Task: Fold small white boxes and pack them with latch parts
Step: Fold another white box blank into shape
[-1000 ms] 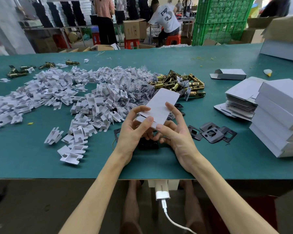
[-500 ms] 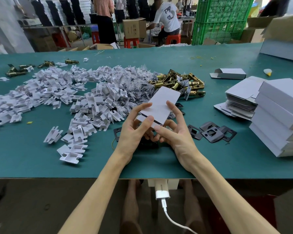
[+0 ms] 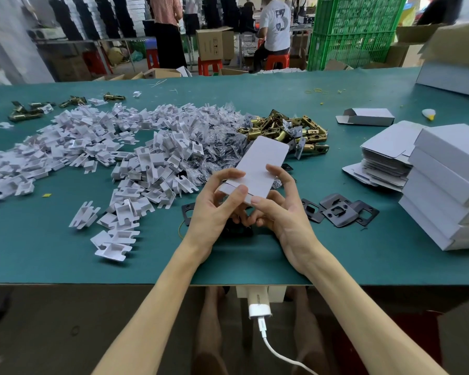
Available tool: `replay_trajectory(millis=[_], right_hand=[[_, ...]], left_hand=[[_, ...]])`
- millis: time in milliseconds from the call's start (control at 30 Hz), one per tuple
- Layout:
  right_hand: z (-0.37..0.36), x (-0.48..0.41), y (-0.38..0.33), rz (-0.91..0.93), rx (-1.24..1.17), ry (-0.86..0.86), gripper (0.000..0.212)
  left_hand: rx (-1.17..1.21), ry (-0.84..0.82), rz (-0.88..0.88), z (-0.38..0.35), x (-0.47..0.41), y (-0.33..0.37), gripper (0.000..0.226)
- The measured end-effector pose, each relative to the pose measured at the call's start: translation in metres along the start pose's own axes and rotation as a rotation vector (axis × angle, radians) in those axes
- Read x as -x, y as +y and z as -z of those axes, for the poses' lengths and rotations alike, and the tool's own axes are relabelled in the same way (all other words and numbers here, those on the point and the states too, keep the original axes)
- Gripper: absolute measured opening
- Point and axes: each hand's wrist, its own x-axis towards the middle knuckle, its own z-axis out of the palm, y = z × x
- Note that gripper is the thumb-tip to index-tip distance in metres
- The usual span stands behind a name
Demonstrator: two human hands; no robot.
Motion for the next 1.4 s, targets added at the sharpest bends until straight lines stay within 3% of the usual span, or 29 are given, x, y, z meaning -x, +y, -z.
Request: replay_trajectory(millis=[100,300,533,867,1067,1267,1400], right_hand=[[-0.001,0.001,-0.001,-0.002,-0.002,-0.001,0.059],[-0.004,0.002,-0.001,0.006,0.002,0.012,0.032],[-0.005,0.003,-0.001,0.023,0.023,0.013,0.044],[-0.005,0.003,0.001,0.064,0.033,0.045,0.041],[-0.004,0.003,0.000,0.073,0.051,0.052,0.039],[-0.005,0.002,0.001,0.059,0.036,0.058,0.039],[-0.006,0.003,0.001,0.060,0.040,0.059,0.040]], left_hand=[[0.029,-0.003,0.016,0.001,0.000,0.001,0.036],[0.105,0.003,0.047,0.002,-0.001,0.003,0.035],[0.172,-0.038,0.088,0.007,-0.003,-0.001,0.034],[0.201,-0.041,0.161,0.004,-0.004,-0.001,0.063],[0.055,0.009,0.168,-0.005,-0.002,-0.007,0.047],[0.103,-0.007,0.191,-0.003,-0.003,-0.004,0.054],[0.081,0.018,0.132,-0.004,-0.003,-0.007,0.043]])
